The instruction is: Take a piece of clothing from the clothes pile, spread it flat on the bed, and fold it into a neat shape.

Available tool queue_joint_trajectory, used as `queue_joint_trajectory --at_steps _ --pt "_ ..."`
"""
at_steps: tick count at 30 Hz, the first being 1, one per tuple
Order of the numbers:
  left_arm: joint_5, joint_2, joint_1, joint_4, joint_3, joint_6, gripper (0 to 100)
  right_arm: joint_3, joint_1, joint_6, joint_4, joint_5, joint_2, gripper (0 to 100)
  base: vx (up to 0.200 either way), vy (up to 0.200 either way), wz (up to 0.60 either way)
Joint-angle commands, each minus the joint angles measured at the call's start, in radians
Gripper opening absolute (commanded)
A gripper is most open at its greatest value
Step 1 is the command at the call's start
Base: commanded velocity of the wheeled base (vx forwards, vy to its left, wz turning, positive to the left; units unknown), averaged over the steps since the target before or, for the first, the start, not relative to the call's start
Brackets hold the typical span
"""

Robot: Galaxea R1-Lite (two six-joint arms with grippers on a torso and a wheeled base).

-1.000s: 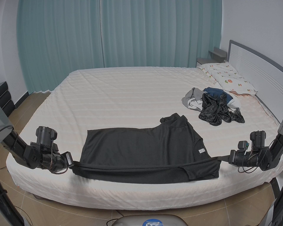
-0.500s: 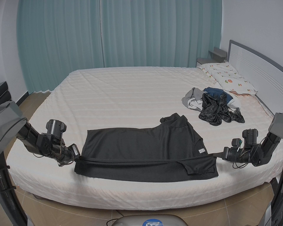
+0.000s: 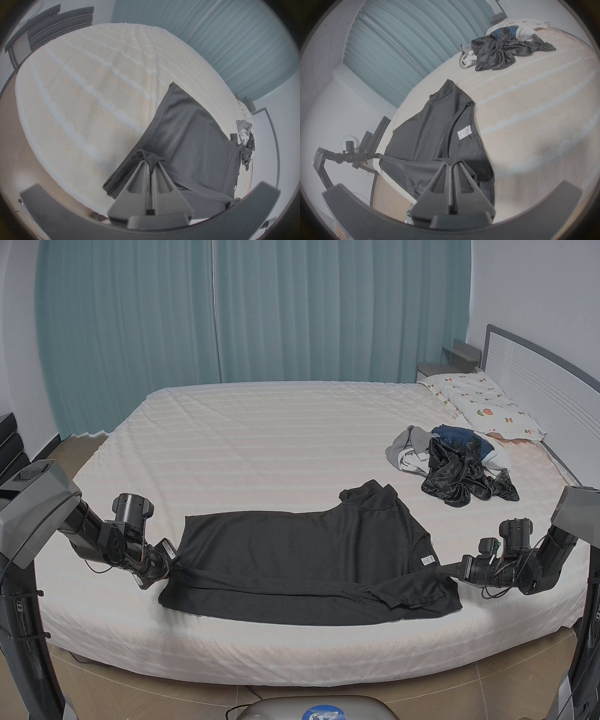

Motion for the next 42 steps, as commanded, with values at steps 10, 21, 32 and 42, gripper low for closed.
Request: queue_joint_trajectory --at_steps 10,21,32,42 --pt "-0.109 -0.130 0.059 -0.005 0.085 -0.049 100 0.159 -0.036 0.269 -0.097 0.004 -0.163 100 0.000 0.000 0.00" --pt "-0.171 -0.204 0.053 -0.092 0.232 -0.161 100 0.223 -0.045 0.403 -0.246 0.011 -0.153 100 0.091 0.000 0.00" --pt "-0.174 -0.193 0.017 -0.140 0.297 -0.150 100 0.287 -0.010 0.401 -0.249 0.002 -0.163 100 0.182 0.000 0.00" --pt "-0.154 -0.192 -0.092 -0.132 0.360 -0.127 100 0.332 0.036 0.399 -0.295 -0.001 -0.161 100 0.000 0.000 0.00"
